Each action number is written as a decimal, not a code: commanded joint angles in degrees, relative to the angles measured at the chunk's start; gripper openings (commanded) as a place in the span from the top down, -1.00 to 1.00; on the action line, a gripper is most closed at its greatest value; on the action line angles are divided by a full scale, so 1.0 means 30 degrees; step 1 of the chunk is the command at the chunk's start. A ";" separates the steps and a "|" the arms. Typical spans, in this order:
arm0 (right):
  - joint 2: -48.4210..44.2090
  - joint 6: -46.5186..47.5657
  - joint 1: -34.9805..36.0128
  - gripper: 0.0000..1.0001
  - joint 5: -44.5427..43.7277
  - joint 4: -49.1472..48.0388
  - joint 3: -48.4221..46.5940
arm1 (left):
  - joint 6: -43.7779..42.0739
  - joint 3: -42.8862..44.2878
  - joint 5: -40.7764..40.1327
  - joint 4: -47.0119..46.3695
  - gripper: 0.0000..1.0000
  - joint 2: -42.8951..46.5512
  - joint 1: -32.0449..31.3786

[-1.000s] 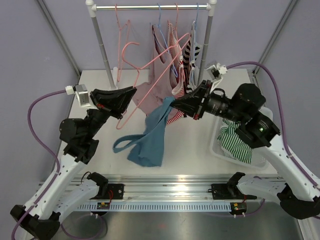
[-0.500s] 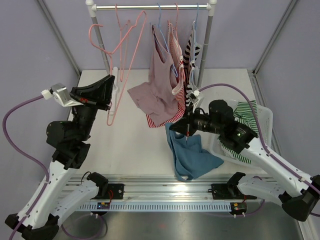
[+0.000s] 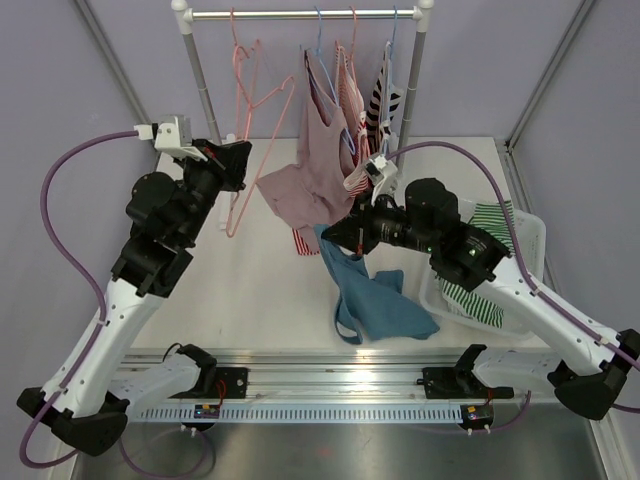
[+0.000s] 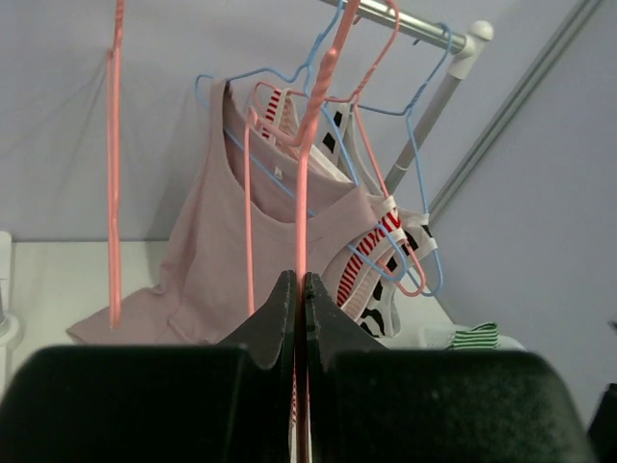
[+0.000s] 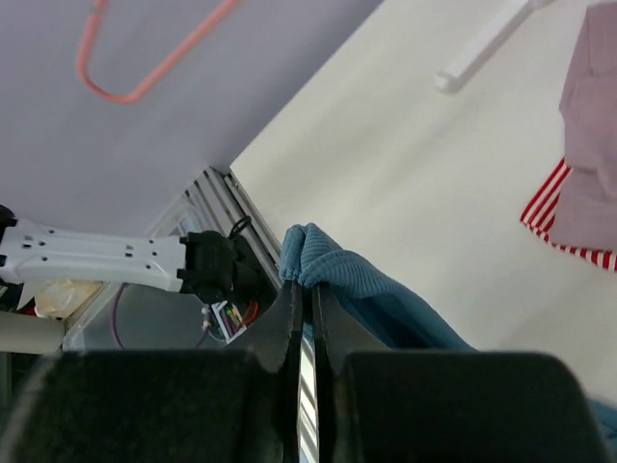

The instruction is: Remove the tank top from the hanger

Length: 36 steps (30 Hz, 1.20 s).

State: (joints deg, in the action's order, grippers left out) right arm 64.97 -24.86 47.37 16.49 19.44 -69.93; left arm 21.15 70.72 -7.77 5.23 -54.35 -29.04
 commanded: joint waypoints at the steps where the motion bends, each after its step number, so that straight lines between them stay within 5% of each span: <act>1: 0.0402 0.0786 0.0292 1.00 -0.0575 -0.0681 -0.2671 | -0.0164 0.1885 -0.1276 0.1359 1.00 -0.0397 -0.0077; 7: 0.1459 0.1256 0.0351 1.00 -0.0310 0.0228 -0.4904 | -0.0310 0.3612 -0.1687 0.2529 1.00 -0.1306 -0.0077; 17: -0.0942 -0.0438 0.0380 0.94 -0.1923 -0.0767 0.4342 | -0.0311 0.5547 -0.1949 0.4640 1.00 -0.3328 -0.0048; 18: -0.1147 -0.0675 0.0409 0.79 -0.1865 -0.1087 0.4964 | -0.0340 0.5693 -0.2009 0.4758 1.00 -0.3620 -0.0048; 20: -0.1616 -0.1028 0.0410 -0.46 -0.1921 -0.1149 0.5991 | -0.0282 0.6045 -0.2039 0.4904 1.00 -0.3826 -0.0048; 22: -0.1822 -0.0913 0.0381 -0.99 -0.2505 -0.0448 0.6026 | -0.0048 0.6280 -0.1923 0.4993 1.00 -0.4266 -0.0048; 36: -0.5014 -0.0443 0.0381 -0.99 -0.4735 0.1693 0.7049 | 0.1125 1.2451 -0.0020 0.6662 1.00 -0.9273 0.2060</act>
State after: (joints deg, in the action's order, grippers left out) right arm 51.33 -26.39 48.12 4.86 23.86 -50.06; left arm 23.40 101.21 -10.76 26.04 -79.42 -24.27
